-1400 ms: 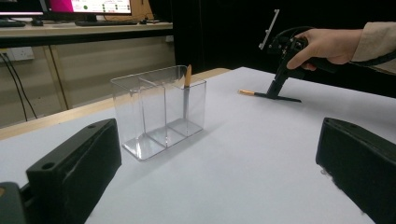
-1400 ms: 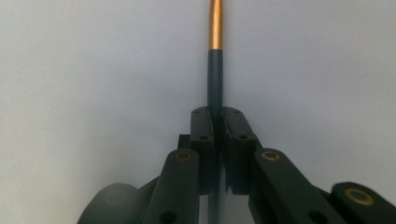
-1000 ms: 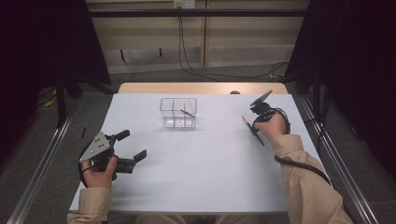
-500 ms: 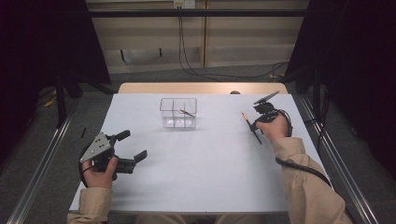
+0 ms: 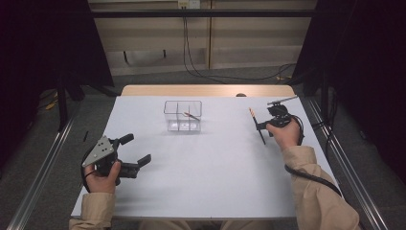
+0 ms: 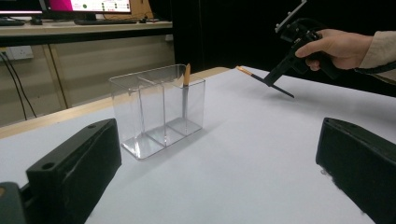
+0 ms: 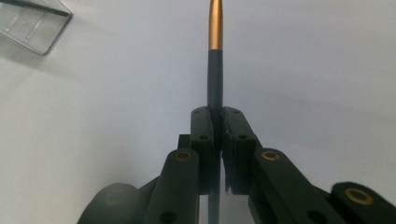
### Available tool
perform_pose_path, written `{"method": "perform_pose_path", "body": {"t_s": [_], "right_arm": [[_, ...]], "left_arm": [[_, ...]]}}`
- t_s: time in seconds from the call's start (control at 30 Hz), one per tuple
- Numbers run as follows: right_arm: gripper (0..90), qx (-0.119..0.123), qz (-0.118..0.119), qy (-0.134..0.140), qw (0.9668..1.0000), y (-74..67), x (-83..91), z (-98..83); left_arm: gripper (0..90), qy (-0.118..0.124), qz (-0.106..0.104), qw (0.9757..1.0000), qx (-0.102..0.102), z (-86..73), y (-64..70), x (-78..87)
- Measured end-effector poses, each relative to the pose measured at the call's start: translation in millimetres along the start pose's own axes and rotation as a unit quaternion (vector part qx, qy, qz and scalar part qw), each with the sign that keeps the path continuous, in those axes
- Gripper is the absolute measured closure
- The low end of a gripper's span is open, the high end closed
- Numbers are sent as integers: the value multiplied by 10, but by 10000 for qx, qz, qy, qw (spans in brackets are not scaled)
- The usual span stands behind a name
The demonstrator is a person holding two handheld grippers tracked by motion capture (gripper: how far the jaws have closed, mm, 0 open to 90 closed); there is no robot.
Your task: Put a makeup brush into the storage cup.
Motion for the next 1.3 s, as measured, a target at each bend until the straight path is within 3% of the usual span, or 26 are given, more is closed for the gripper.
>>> {"method": "perform_pose_path", "body": {"t_s": [0.17, 0.27, 0.33, 0.43, 0.63, 0.83, 0.93, 1.3], "right_arm": [[845, -19, 125, 472, 9988, -16, 65, -3], [844, -22, 139, 943, 9954, -23, 113, -13], [844, -28, 246, 1405, 9898, -20, 149, -22], [844, -13, 228, 1800, 9834, -32, 206, -40], [844, -31, 316, 2300, 9727, -68, 295, -75], [845, -120, 490, 2948, 9542, -57, 366, -151], [844, -150, 605, 3133, 9476, -47, 382, -179], [845, -56, 792, 3267, 9418, -95, 441, -221]], "left_arm": [[0, -23, -14, 10000, -27, -3, -4, -2], [0, -27, -8, 10000, -24, -6, -7, 2], [0, -26, -1, 10000, -24, -5, -8, 3], [0, -34, 4, 10000, -26, -7, -10, 4], [0, -40, -25, 10000, 6, -13, -3, -10], [0, -22, -25, 10000, 36, -18, -2, -14], [0, -23, -28, 10000, 36, -18, -2, -15], [0, -59, -23, 10000, 5, -18, -1, -20]]}}
Point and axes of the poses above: each handheld gripper's, and its own axes: x roughly backward along the jaws, z roughly out of its top, y roughly to its right, the point moved 1 cm from there along -x, roughly forward along the jaws, and after that the axes turned 12 degrees about -z, right-handed, at the moved point
